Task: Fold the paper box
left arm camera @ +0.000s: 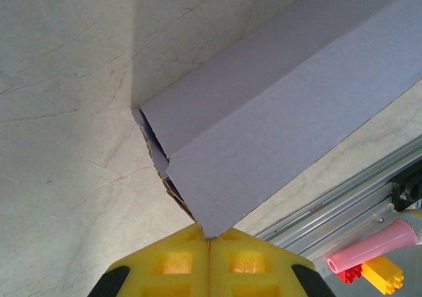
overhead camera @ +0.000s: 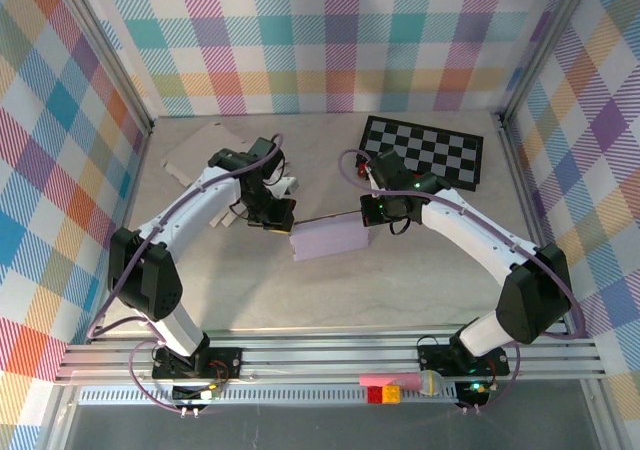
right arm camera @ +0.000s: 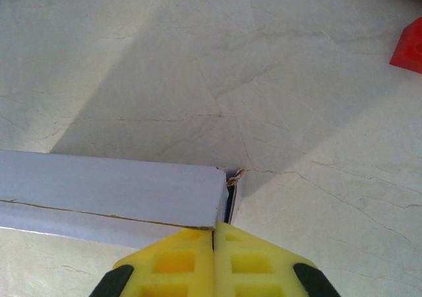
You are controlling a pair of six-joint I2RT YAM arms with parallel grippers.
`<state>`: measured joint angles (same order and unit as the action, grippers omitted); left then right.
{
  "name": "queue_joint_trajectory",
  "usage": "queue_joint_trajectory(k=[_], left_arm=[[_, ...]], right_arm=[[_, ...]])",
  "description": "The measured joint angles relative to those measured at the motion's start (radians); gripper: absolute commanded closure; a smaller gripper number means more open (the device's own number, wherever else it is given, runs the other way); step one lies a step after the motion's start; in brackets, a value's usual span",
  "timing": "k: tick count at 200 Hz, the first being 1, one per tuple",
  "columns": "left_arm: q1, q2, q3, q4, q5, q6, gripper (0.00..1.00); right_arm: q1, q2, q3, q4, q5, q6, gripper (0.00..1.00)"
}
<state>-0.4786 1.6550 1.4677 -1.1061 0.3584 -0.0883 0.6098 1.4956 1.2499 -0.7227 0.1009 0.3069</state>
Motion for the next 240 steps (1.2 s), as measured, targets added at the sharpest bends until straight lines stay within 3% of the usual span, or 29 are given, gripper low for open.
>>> queue_joint_trajectory(k=[60, 104, 165, 240], left_arm=[[0.000, -0.023, -0.039, 0.040, -0.001, 0.003, 1.00], [-0.009, -0.023, -0.039, 0.041, -0.007, 0.007, 1.00], [-0.039, -0.023, -0.037, 0.040, -0.030, 0.008, 1.00], [-0.058, -0.023, -0.031, 0.039, -0.052, 0.007, 1.00]], right_arm=[[-0.001, 0.000, 0.000, -0.002, -0.004, 0.003, 1.00], [0.000, -0.007, 0.000, -0.033, -0.032, 0.092, 0.66], [-0.066, -0.164, -0.030, -0.010, -0.174, 0.452, 0.42], [-0.210, -0.187, -0.195, 0.163, -0.340, 0.904, 0.38]])
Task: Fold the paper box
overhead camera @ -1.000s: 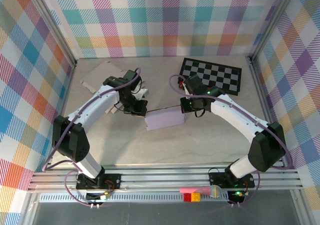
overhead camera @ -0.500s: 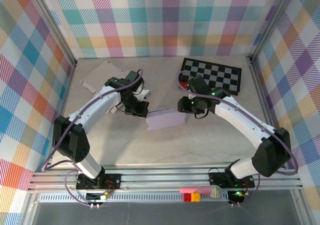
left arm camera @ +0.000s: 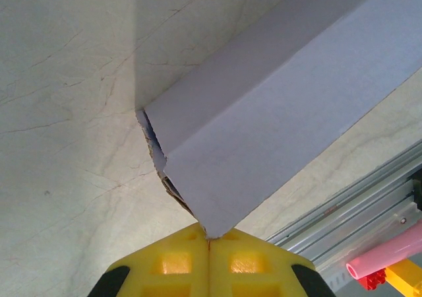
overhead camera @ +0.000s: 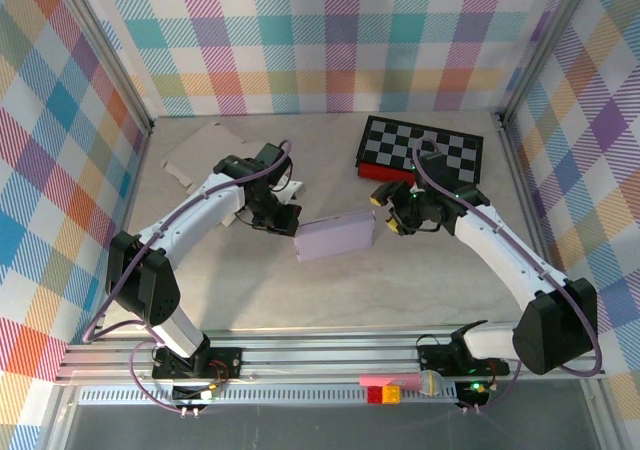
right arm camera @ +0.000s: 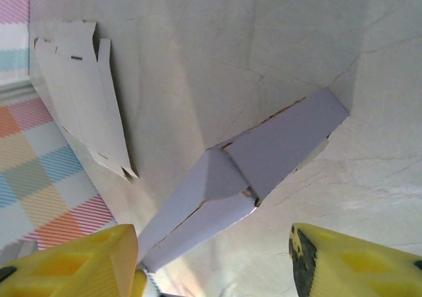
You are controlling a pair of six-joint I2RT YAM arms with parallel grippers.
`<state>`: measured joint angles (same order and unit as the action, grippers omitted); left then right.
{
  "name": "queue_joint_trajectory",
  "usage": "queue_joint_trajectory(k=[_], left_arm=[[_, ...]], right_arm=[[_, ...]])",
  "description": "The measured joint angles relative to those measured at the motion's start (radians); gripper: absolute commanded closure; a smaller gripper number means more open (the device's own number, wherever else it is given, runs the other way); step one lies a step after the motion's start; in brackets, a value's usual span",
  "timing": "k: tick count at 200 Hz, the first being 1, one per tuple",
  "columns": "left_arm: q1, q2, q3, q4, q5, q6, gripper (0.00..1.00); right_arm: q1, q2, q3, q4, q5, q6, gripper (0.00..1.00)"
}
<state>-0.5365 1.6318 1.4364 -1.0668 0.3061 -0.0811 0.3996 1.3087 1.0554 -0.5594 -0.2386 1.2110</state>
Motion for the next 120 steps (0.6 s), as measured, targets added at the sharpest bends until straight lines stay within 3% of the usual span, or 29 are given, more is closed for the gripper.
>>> queue_joint_trajectory(k=[84, 112, 120], left_arm=[[-0.005, 0.000, 0.002, -0.003, -0.004, -0.001, 1.00], [-0.006, 0.000, 0.002, -0.003, -0.004, -0.002, 1.00], [-0.006, 0.000, 0.002, -0.003, -0.004, -0.002, 0.95]], right_arm=[[-0.004, 0.039, -0.090, 0.119, -0.088, 0.139, 0.48], [-0.004, 0.039, -0.111, 0.133, -0.100, 0.145, 0.56], [-0.004, 0.039, -0.113, 0.138, -0.104, 0.143, 0.57]])
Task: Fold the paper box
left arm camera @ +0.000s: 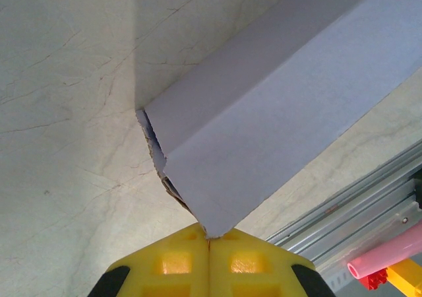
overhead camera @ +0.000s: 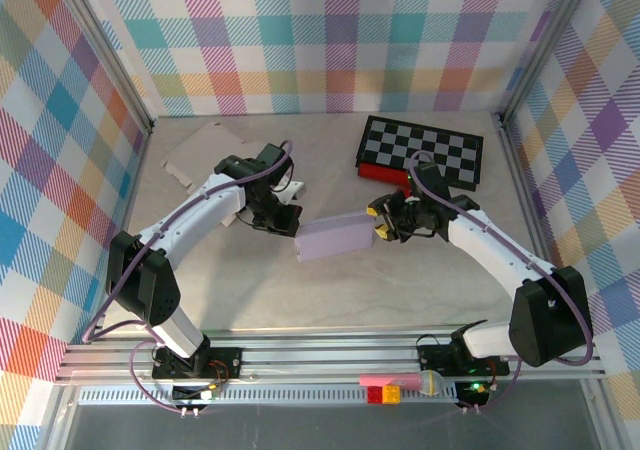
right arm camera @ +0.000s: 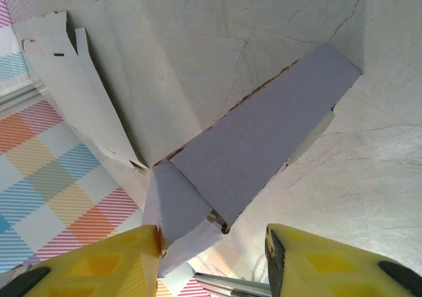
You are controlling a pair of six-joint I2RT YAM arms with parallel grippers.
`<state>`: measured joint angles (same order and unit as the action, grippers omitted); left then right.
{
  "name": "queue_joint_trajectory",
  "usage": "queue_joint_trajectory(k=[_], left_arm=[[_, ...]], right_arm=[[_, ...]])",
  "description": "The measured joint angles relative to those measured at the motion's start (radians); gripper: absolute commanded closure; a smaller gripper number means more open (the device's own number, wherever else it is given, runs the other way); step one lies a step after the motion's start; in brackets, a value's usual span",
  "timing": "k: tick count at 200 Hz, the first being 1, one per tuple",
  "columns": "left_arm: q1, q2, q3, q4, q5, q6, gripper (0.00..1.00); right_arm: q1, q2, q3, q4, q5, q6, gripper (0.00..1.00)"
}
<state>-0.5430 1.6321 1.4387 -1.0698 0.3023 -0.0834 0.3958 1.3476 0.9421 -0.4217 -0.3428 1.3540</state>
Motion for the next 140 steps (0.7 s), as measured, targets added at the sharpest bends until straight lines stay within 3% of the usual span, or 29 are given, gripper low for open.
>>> queue_joint_trajectory(k=[67, 105, 140], left_arm=[[0.003, -0.072, -0.018, 0.055, 0.031, -0.125, 0.60], [0.052, -0.199, -0.092, 0.145, 0.050, -0.294, 0.59], [0.090, -0.195, -0.177, 0.217, 0.061, -0.405, 0.61]], right_arm=[[0.000, 0.000, -0.016, -0.013, -0.006, -0.025, 0.60], [-0.003, 0.000, -0.026, -0.022, -0.007, -0.041, 0.61], [-0.003, 0.000, -0.026, -0.024, -0.007, -0.055, 0.61]])
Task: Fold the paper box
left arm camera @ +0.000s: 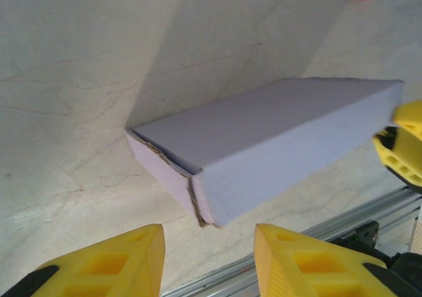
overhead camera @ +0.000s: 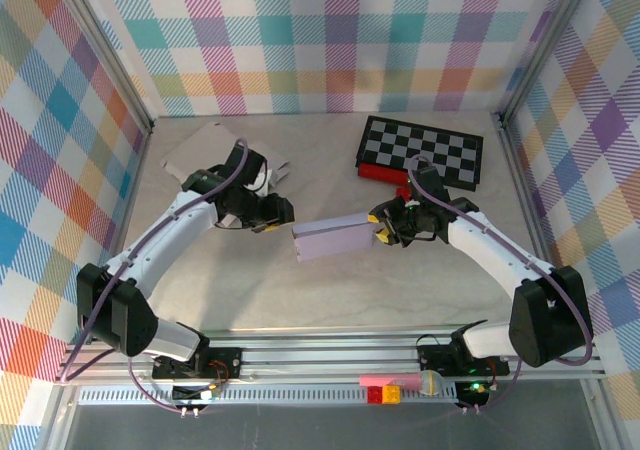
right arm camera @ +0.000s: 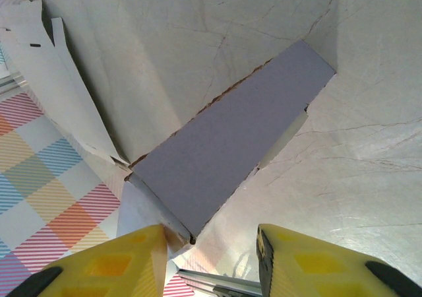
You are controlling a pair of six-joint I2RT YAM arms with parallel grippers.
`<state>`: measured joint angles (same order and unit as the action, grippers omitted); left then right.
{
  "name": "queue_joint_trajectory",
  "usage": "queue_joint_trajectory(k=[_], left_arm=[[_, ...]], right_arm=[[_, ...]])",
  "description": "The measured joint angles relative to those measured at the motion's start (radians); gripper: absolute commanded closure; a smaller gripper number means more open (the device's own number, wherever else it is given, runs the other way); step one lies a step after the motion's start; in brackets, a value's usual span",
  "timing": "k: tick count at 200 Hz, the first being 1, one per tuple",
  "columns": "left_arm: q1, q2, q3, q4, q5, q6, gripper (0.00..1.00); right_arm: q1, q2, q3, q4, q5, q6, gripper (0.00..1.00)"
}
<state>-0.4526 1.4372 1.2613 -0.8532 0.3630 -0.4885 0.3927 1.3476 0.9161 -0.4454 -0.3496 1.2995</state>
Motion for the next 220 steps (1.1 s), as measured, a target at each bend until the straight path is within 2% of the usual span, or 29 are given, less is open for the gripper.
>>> queue_joint_trajectory(k=[48, 105, 170, 220], left_arm=[[0.000, 0.024, -0.063, 0.080, 0.025, -0.059, 0.62], [0.000, 0.032, -0.125, 0.159, 0.064, -0.091, 0.70], [-0.003, 0.005, -0.192, 0.256, 0.093, -0.067, 0.88], [-0.026, -0.006, -0.208, 0.281, 0.069, -0.016, 0.89]], right_arm=[[0.000, 0.000, 0.004, -0.008, 0.000, -0.006, 0.62], [0.000, 0.005, 0.010, -0.016, 0.000, -0.006, 0.62], [0.000, 0.026, 0.027, -0.026, -0.001, -0.007, 0.64], [-0.002, 0.041, 0.061, -0.076, 0.003, -0.026, 0.73]])
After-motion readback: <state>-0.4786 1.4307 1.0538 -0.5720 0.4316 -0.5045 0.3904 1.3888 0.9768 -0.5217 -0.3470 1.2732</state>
